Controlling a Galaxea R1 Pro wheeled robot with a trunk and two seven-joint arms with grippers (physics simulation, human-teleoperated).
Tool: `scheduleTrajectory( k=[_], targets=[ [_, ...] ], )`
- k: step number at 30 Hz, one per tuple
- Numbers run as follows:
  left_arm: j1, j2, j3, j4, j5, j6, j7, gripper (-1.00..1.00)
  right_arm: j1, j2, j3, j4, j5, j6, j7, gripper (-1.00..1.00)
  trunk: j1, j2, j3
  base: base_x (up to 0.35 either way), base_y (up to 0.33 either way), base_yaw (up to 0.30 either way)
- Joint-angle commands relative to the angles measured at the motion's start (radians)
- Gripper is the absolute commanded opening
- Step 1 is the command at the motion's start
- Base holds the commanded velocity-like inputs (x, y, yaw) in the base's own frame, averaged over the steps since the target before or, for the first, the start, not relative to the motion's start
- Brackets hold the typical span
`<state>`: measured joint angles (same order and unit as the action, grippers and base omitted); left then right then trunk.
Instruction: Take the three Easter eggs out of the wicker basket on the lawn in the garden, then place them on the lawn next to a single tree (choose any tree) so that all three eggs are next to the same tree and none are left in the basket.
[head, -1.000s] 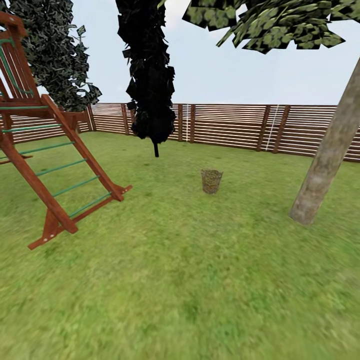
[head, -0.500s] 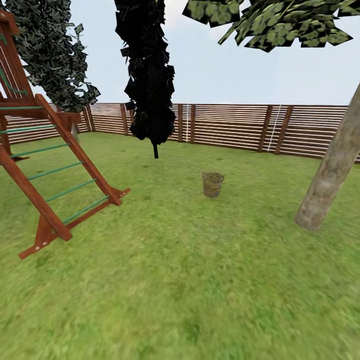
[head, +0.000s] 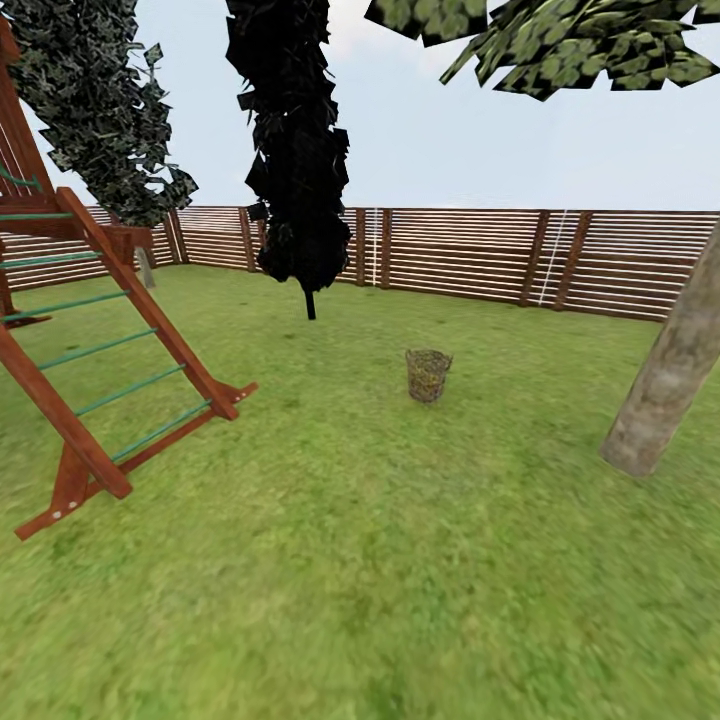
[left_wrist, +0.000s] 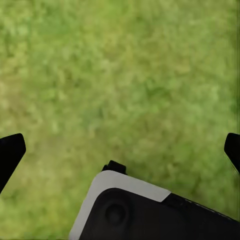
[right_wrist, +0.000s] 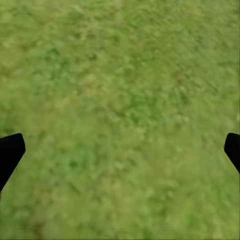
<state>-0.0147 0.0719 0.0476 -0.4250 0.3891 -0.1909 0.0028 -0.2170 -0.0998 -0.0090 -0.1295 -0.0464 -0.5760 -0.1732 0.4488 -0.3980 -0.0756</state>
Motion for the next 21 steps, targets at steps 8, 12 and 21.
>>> scheduleTrajectory(
  k=[8,12,21],
  targets=[
    [-0.001,0.000,-0.002,0.000,0.008,-0.002,0.000,1.00,-0.001,0.000,0.000,0.001,-0.004,-0.004,0.001,1.00,0.001,-0.002,-0.002,0.331,0.000,0.000],
    [0.000,0.000,-0.002,0.000,0.008,-0.002,0.000,1.00,-0.001,0.000,0.000,0.001,-0.004,-0.004,0.001,1.00,0.001,-0.002,-0.002,0.331,0.000,0.000],
    [-0.001,0.000,-0.002,0.000,0.008,-0.002,0.000,1.00,-0.001,0.000,0.000,0.001,-0.004,-0.004,0.001,1.00,0.001,-0.002,-0.002,0.331,0.000,0.000]
  ],
)
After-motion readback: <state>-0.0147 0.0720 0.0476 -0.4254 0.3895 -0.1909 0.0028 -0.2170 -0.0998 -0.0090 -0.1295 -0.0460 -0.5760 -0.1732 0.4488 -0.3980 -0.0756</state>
